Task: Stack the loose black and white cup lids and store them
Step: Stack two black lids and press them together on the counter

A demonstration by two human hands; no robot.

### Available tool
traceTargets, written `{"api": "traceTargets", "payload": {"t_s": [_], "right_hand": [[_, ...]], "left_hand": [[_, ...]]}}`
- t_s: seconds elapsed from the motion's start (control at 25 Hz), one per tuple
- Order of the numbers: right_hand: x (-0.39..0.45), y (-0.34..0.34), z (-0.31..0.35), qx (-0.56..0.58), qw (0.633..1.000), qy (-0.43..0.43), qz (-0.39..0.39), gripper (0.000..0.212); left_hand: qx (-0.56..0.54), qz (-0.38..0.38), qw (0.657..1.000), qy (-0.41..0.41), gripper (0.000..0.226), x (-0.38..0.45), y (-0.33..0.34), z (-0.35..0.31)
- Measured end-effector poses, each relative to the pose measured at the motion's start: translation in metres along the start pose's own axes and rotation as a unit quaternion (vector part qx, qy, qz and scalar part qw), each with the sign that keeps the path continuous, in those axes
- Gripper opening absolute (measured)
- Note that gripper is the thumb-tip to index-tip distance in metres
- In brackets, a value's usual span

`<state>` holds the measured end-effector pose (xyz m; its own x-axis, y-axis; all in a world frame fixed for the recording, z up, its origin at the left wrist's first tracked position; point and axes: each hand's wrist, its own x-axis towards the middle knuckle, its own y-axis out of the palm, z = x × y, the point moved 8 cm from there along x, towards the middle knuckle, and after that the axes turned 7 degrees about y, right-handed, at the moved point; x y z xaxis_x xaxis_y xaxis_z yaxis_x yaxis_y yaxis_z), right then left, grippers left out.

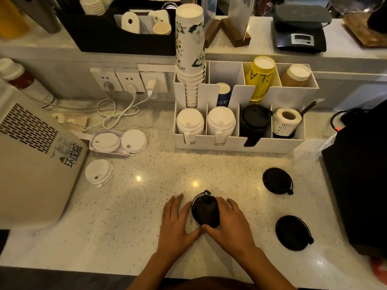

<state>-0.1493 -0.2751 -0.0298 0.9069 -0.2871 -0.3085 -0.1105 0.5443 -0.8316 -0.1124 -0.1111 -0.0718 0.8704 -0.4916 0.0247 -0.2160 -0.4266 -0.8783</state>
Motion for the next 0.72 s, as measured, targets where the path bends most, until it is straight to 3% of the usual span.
{"api": "traceTargets", "payload": {"t_s": [0.72], "right_hand": [[0.012,0.026,-0.011,-0.093,0.995,0.031,0.021,0.097]], "left_hand": [[0.025,0.002,1.000,0.003,0.085,-0.002,0.004,0.003]]}}
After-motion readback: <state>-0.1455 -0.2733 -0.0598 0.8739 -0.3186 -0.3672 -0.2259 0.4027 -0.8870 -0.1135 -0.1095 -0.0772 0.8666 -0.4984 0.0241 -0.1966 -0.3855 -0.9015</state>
